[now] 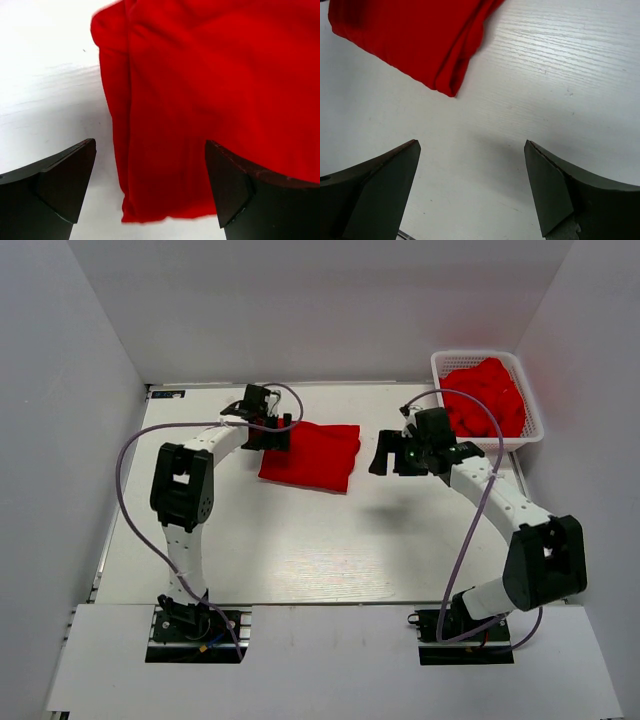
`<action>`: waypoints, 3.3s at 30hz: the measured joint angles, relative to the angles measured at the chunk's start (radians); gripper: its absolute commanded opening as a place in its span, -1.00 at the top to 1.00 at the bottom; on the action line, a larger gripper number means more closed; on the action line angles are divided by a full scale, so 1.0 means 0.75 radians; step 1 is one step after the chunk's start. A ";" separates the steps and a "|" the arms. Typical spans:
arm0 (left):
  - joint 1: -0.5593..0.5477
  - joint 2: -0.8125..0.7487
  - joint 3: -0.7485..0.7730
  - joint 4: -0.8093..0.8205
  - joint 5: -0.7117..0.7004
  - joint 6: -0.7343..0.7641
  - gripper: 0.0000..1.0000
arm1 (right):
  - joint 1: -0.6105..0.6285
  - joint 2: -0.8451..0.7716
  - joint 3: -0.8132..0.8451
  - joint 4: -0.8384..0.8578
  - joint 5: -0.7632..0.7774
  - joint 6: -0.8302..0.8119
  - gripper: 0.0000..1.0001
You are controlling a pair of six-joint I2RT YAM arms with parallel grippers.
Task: Fold and stack the t-shirts
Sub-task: Put the neatly folded tshirt into the corner of the board with the left arm
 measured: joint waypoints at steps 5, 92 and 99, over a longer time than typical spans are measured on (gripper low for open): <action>-0.003 0.082 -0.021 0.011 -0.013 0.002 -0.65 | 0.000 -0.090 -0.024 -0.034 0.045 -0.003 -0.81; -0.036 -0.784 -0.462 -0.085 -0.281 -0.256 -1.00 | -0.005 -0.143 -0.142 -0.006 0.187 0.109 -0.81; -0.292 -1.022 -0.738 -0.121 -0.292 -0.410 -1.00 | -0.009 -0.433 -0.413 0.070 0.215 0.166 -0.81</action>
